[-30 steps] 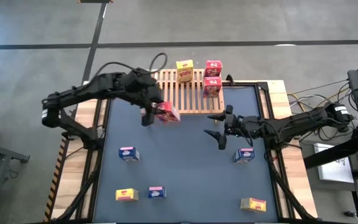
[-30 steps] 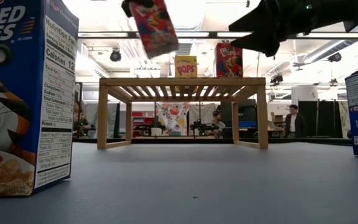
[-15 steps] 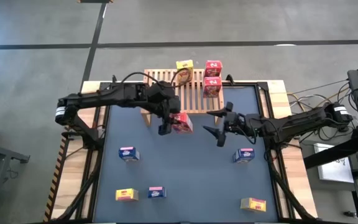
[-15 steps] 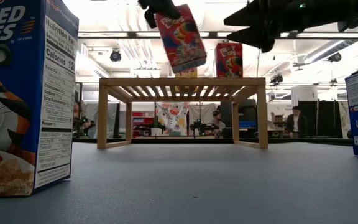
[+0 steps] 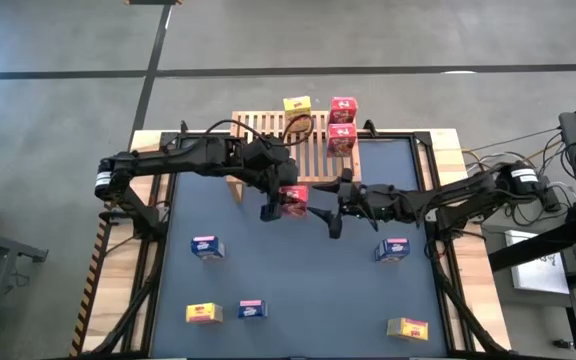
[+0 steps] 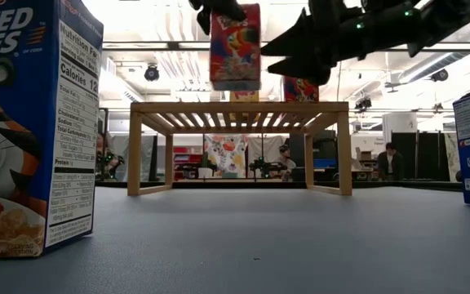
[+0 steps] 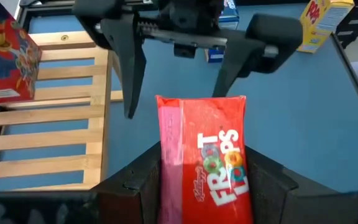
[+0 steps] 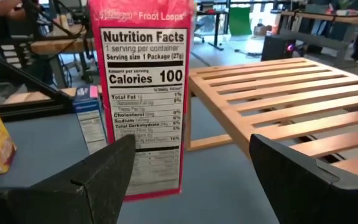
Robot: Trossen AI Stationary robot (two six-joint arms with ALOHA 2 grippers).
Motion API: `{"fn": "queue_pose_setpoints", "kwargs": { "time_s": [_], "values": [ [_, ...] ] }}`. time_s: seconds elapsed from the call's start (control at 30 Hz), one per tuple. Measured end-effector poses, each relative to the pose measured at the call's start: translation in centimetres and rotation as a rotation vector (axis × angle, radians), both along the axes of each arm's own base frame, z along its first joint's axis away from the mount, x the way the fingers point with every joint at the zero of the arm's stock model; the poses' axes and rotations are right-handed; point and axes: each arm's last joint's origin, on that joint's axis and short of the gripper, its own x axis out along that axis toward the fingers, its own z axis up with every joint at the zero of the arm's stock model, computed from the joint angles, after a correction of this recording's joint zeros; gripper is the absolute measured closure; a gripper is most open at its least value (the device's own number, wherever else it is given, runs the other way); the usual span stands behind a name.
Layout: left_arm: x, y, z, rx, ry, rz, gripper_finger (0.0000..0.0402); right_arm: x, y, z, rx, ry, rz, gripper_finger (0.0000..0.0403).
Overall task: Stack cereal on shelf
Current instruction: Put the red cereal box on the shelf aligned with the other red cereal boxes
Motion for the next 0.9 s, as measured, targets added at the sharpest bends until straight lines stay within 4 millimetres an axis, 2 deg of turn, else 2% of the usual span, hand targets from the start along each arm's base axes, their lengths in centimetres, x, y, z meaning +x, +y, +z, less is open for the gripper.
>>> {"fn": "queue_pose_setpoints", "kwargs": {
  "time_s": [0.13,0.33,0.9],
  "values": [
    [-0.1,0.0,-0.1,0.01,0.014,0.013,0.0248,0.7,0.1,-0.2,0.004,0.012,0.032,0.0096],
    [-0.2,0.1,-0.2,0.036,0.037,0.031,0.0248,0.6,0.3,0.1,0.013,0.003,0.106,0.0096],
    [0.1,-0.2,0.1,0.033,-0.016,-0.006,0.0248,0.6,-0.8,0.7,0.024,-0.054,0.065,0.0096]
  ]
}}
